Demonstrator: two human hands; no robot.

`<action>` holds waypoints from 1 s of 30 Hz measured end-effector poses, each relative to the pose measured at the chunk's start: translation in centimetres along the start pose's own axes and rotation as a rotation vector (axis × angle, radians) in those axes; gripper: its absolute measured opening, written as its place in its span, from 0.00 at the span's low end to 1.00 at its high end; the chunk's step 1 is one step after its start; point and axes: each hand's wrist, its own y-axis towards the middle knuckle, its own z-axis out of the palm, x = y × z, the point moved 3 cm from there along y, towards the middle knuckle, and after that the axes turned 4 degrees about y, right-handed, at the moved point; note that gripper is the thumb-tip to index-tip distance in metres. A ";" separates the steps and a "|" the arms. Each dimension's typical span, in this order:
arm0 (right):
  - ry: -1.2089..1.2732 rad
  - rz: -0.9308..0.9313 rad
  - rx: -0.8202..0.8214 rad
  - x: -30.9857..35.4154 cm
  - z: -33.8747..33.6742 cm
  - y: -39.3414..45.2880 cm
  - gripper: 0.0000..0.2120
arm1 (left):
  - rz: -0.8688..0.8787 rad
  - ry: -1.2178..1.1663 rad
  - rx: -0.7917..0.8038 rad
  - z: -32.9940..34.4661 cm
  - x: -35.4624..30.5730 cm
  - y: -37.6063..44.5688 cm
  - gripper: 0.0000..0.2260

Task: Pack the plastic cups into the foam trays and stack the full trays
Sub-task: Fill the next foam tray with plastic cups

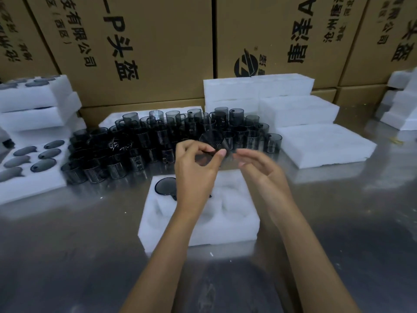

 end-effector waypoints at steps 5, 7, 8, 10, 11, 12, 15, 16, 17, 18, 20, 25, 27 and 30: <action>-0.118 -0.024 0.115 0.0 1.9 -0.4 0.17 | 0.017 -0.014 -0.025 0.1 0.5 -0.8 0.09; -0.155 -0.030 0.119 -0.1 2.2 -0.5 0.23 | -0.007 -0.021 -0.011 0.2 0.6 -0.9 0.11; -0.174 -0.044 0.106 -0.2 2.2 -0.5 0.24 | -0.010 -0.022 -0.004 0.2 0.6 -1.0 0.12; -0.231 -0.084 0.060 -0.3 2.3 -0.5 0.23 | -0.030 -0.034 0.031 0.4 0.5 -1.2 0.19; -0.263 -0.104 0.037 -0.4 2.3 -0.5 0.22 | -0.054 -0.048 0.055 0.5 0.6 -1.2 0.25; -0.288 -0.119 0.019 -0.4 2.3 -0.5 0.21 | -0.080 -0.055 0.077 0.5 0.8 -1.1 0.31; -0.293 -0.157 -0.008 -0.4 2.3 -0.5 0.20 | -0.108 -0.021 0.120 0.7 1.0 -1.1 0.35; -0.284 -0.168 -0.016 -0.3 2.3 -0.5 0.20 | -0.100 -0.023 0.130 0.8 0.9 -1.1 0.32; -0.269 -0.175 -0.024 -0.3 2.3 -0.5 0.19 | -0.089 -0.038 0.136 0.8 0.8 -1.1 0.28; -0.250 -0.175 -0.029 -0.3 2.2 -0.5 0.19 | -0.078 -0.057 0.143 0.8 0.6 -1.2 0.25; -0.210 -0.161 -0.038 -0.3 2.2 -0.4 0.18 | -0.060 -0.079 0.164 0.9 0.4 -1.4 0.23; -0.123 -0.131 -0.072 -0.4 1.9 -0.3 0.18 | -0.031 -0.085 0.256 1.0 0.0 -1.8 0.23; -0.085 -0.118 -0.070 -0.5 1.9 -0.2 0.19 | -0.021 -0.082 0.287 1.0 0.0 -1.9 0.24; -0.060 -0.104 -0.085 -0.6 1.7 -0.1 0.20 | -0.011 -0.084 0.315 1.0 0.0 -2.1 0.25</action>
